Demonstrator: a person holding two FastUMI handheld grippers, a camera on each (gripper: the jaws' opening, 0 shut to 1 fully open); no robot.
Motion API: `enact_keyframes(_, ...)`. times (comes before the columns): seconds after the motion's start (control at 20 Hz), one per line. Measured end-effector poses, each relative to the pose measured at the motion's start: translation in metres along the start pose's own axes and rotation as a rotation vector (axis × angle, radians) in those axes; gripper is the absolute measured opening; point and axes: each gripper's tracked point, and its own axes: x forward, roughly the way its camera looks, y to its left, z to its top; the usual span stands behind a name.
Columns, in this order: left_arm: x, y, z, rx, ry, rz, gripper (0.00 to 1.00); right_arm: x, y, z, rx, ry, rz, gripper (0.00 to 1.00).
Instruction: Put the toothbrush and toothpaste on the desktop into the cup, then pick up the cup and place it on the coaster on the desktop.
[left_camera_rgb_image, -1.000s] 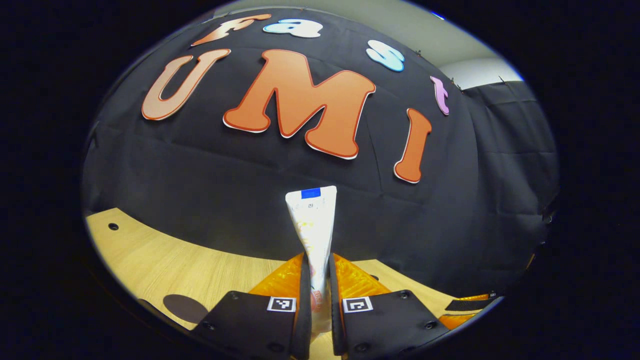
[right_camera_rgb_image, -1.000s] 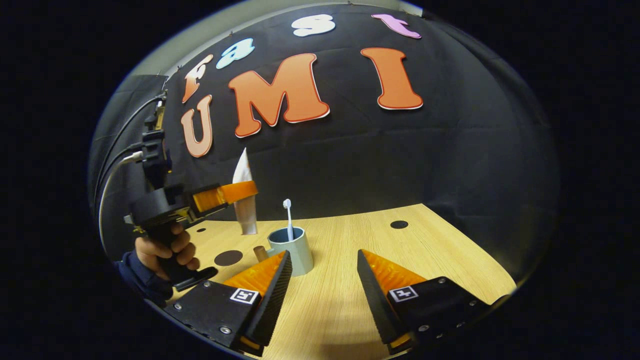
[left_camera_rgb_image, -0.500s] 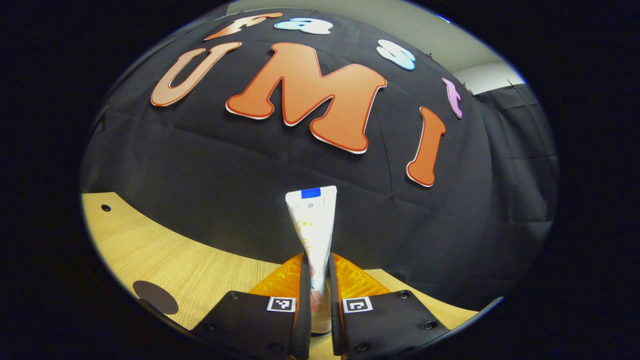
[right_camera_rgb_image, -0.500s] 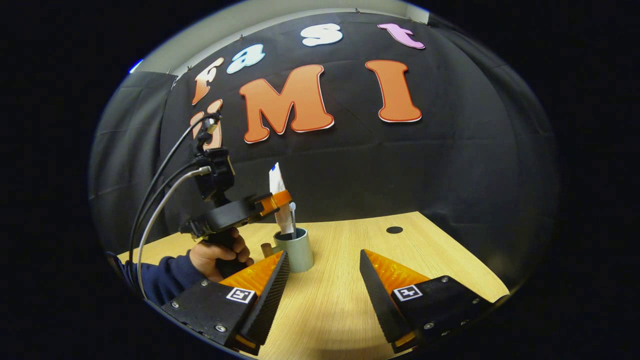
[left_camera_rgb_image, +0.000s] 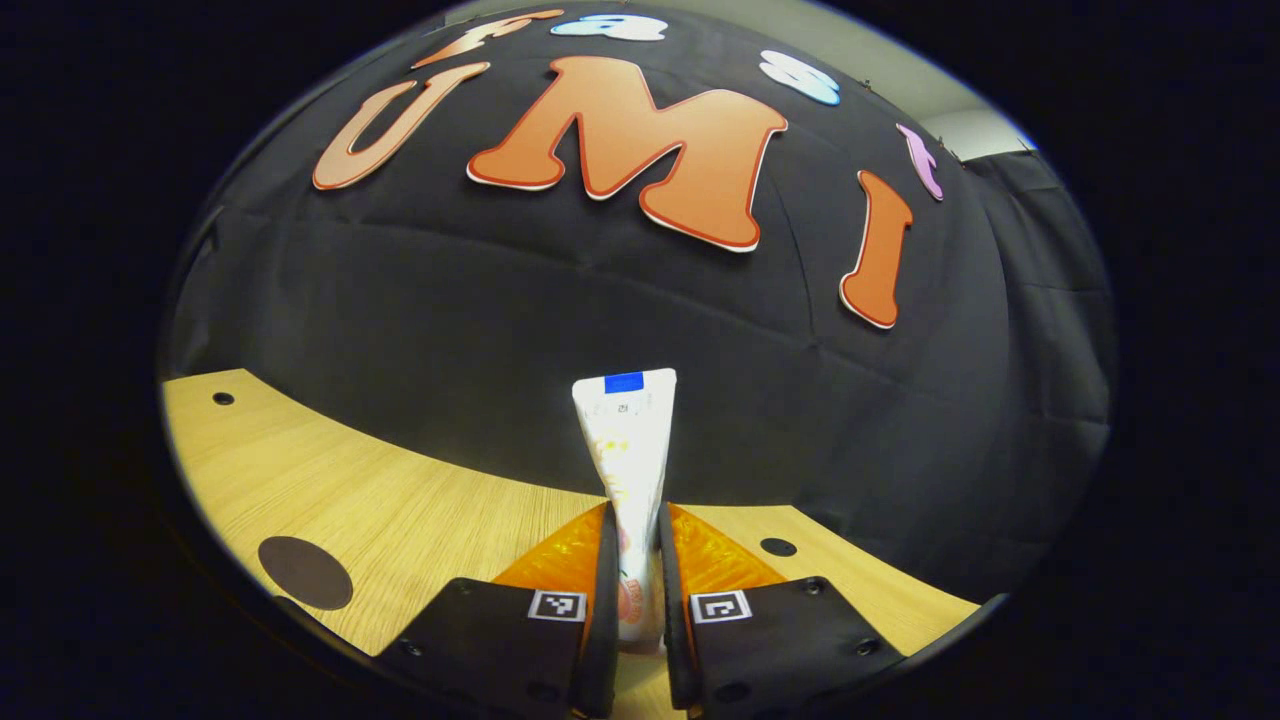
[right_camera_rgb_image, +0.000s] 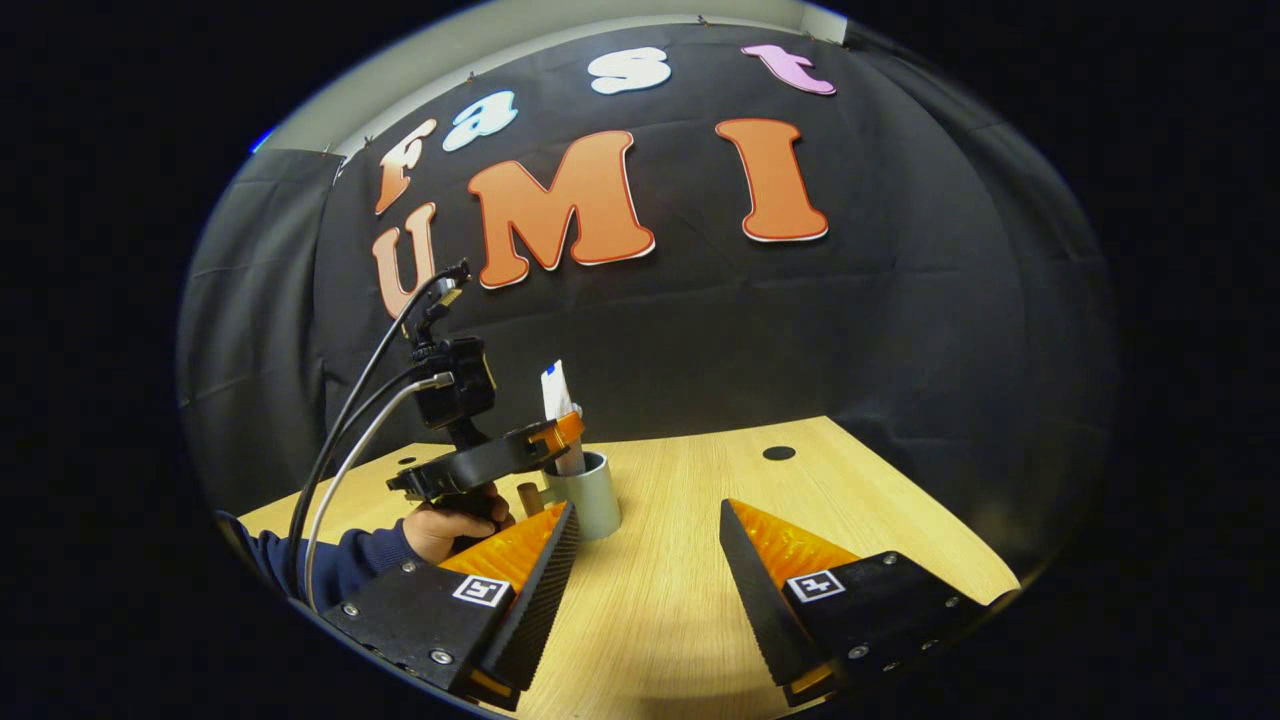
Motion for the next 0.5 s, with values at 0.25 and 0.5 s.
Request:
enact_keyframes(0.25,-0.019,-0.002,-0.004,0.071,0.073,-0.032,0.33,0.003,0.017,-0.004,-0.018,0.045,0.015,0.86)
enact_keyframes(0.5,-0.051,0.014,-0.002,0.111,0.132,-0.066,0.82,0.012,0.044,-0.006,-0.065,0.109,0.044,0.88)
